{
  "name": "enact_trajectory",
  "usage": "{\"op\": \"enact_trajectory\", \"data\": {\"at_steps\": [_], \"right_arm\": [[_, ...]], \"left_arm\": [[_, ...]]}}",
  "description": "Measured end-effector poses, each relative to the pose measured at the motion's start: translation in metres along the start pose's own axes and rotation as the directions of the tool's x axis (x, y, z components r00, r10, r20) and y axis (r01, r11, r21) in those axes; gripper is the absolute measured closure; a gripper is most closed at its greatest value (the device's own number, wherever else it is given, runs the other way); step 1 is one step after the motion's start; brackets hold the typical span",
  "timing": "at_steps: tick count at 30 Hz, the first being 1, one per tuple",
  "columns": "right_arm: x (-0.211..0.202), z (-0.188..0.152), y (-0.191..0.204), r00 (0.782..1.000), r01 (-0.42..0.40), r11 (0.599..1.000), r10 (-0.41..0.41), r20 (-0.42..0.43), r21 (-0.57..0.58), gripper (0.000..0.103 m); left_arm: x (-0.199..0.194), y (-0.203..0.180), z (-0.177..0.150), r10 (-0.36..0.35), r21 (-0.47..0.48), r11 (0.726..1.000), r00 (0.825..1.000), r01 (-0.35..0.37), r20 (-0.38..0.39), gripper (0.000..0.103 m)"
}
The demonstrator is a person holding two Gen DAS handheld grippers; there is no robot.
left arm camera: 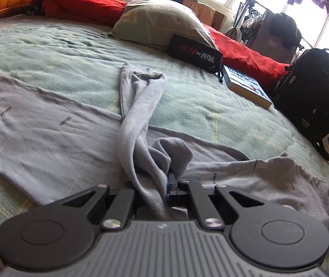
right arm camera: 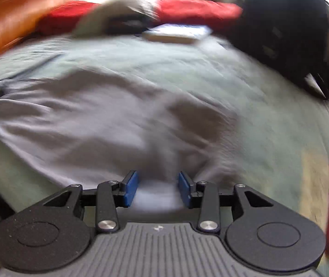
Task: Fold clothes
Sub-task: 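Lift and pull the held grey fabric across the bed with the left gripper, then open the left gripper to release the grey fabric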
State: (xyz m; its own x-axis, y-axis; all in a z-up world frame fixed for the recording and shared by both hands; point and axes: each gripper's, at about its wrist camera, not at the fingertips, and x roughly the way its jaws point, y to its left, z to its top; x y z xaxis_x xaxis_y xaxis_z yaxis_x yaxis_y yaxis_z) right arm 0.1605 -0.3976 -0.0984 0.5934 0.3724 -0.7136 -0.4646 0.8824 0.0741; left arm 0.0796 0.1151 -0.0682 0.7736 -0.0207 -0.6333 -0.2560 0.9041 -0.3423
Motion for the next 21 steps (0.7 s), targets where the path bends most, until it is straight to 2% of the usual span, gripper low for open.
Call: {"op": "enact_trajectory", "data": {"at_steps": [2,6,8,11,12,15,16,19,21], "right_arm": [[-0.007,-0.003,-0.008,1.000,-0.005,0.997,0.005,0.004,0.071,0.059],[-0.017,0.012,0.012,0.999,0.020,0.999,-0.022,0.048,0.037,0.057],[-0.014,0.018,0.023,0.997,0.012,1.000,-0.013,0.071,0.009,0.045],[0.008,0.021,0.036,0.999,0.047,0.998,-0.047,0.005,-0.029,0.042],[0.013,0.017,0.038,0.998,0.063,0.997,-0.064,-0.021,-0.036,0.041],[0.009,0.018,0.037,0.998,0.062,0.998,-0.062,-0.010,-0.015,0.040],[0.006,0.021,0.036,0.998,0.060,0.998,-0.060,-0.001,-0.006,0.039],[-0.003,0.038,0.043,0.998,0.019,1.000,-0.019,0.061,-0.004,0.036],[-0.002,0.054,0.051,0.995,-0.026,1.000,0.027,0.100,-0.014,0.030]], "left_arm": [[-0.001,0.000,-0.001,-0.001,0.002,1.000,1.000,0.001,0.000,0.098],[-0.002,-0.004,0.001,0.004,0.023,1.000,1.000,-0.004,0.002,0.098],[-0.001,-0.003,0.001,0.004,0.018,1.000,1.000,-0.004,-0.003,0.098],[-0.002,-0.001,0.001,0.007,0.017,1.000,1.000,-0.006,-0.015,0.093],[-0.004,0.001,0.001,0.007,0.019,1.000,1.000,-0.007,-0.019,0.088],[-0.010,0.009,0.005,0.012,0.018,1.000,0.999,-0.012,-0.038,0.079],[-0.014,0.012,0.008,0.020,0.019,1.000,0.999,-0.019,-0.045,0.072],[-0.026,0.018,0.015,0.068,0.033,0.997,0.997,-0.066,-0.049,0.056],[-0.035,0.021,0.020,0.099,0.045,0.994,0.994,-0.097,-0.044,0.053]]}}
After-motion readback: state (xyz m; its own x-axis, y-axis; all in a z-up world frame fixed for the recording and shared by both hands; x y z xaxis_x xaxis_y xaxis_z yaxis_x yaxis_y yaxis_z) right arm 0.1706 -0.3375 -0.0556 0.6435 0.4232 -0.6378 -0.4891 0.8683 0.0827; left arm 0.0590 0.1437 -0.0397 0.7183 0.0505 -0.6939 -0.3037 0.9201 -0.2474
